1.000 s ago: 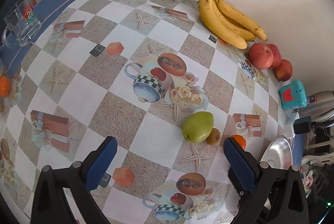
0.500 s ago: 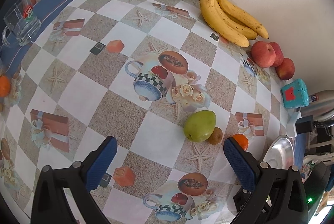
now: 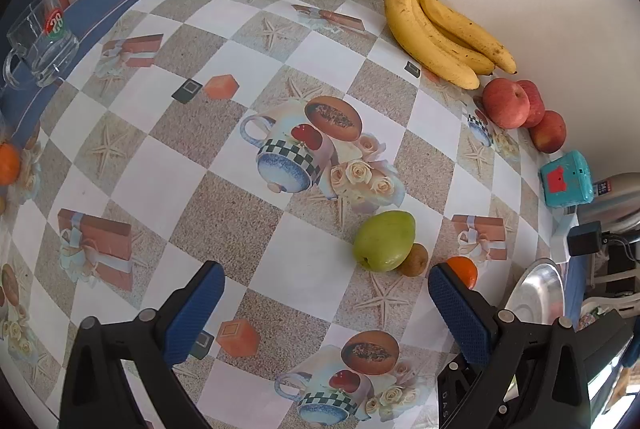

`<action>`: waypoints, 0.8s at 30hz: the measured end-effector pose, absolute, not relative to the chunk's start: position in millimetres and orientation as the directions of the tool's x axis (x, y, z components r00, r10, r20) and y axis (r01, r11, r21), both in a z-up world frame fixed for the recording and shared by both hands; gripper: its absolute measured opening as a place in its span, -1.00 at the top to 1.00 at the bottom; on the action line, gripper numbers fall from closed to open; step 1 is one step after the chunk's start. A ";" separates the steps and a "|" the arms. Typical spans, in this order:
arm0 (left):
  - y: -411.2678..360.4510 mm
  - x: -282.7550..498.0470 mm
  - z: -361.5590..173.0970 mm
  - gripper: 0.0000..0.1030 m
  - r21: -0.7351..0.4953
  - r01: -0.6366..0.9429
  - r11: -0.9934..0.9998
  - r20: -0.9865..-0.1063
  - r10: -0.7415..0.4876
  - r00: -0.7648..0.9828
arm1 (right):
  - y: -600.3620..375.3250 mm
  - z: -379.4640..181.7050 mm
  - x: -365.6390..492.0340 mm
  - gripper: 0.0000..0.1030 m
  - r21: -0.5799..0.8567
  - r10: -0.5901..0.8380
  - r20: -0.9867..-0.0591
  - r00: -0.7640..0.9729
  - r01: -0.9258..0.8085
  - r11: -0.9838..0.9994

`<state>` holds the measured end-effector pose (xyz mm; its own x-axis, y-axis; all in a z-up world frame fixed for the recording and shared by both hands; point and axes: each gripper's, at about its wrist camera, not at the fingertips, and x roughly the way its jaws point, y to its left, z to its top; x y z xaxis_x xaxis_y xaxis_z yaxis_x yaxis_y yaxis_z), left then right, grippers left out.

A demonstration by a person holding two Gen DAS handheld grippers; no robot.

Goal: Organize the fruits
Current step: 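Close the right gripper on another dark plum, then close the left gripper on the green pear while the right gripper holds the plum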

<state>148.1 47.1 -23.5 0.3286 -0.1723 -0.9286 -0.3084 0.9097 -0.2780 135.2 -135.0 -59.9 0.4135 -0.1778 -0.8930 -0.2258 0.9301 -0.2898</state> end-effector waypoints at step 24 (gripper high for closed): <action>28.2 175.3 -44.9 -0.48 -0.332 -0.195 0.923 -0.893 -0.242 0.379 | -160.5 -18.0 133.6 0.46 0.093 0.146 -0.879 0.453 -0.136 0.986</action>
<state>175.3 28.2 -44.9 0.3785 -0.2418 -0.8934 -0.1946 0.9229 -0.3322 133.6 -160.5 -18.0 0.4531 0.1458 -0.8795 -0.1364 0.9863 0.0932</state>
